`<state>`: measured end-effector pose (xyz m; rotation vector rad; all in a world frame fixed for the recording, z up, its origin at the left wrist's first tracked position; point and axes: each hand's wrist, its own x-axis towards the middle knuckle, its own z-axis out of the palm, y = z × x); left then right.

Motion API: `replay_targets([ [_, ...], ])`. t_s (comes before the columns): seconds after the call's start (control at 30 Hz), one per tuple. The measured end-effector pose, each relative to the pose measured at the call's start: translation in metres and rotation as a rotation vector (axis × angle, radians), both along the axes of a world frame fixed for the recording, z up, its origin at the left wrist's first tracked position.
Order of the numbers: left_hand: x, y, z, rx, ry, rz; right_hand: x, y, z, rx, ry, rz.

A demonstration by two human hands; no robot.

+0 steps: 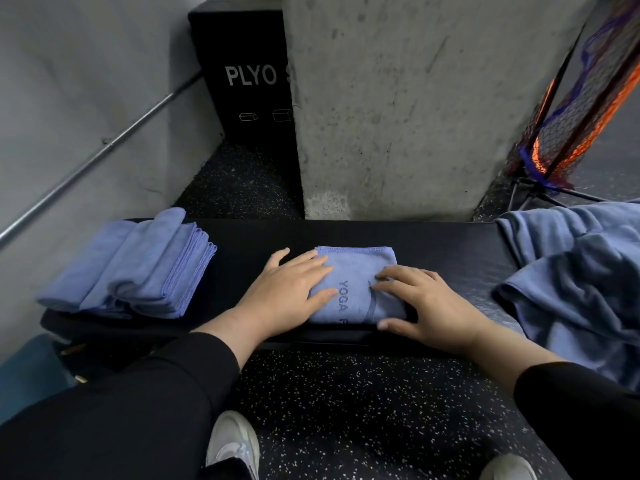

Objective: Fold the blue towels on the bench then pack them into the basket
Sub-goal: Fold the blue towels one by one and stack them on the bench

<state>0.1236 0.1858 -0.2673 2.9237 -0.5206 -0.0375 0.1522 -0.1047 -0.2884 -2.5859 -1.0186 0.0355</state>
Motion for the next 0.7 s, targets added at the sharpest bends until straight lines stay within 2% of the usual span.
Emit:
replay_targets([
  [0.1, -0.003, 0.005, 0.003, -0.078, -0.037, -0.091, -0.003, -0.002, -0.001, 0.003, -0.010, 0.024],
  [0.23, -0.009, 0.005, 0.002, -0.006, 0.054, -0.120, -0.005, 0.010, 0.006, 0.044, -0.070, -0.052],
  [0.33, -0.013, 0.001, 0.002, -0.012, 0.010, -0.110, -0.006, 0.014, 0.017, 0.047, -0.062, -0.100],
  [0.53, -0.014, 0.007, 0.008, -0.258, 0.130, 0.026, -0.011, 0.008, 0.031, -0.001, 0.035, -0.044],
  [0.7, -0.014, 0.006, 0.024, -0.434, 0.211, 0.158, -0.009, 0.014, 0.038, 0.119, 0.145, -0.177],
])
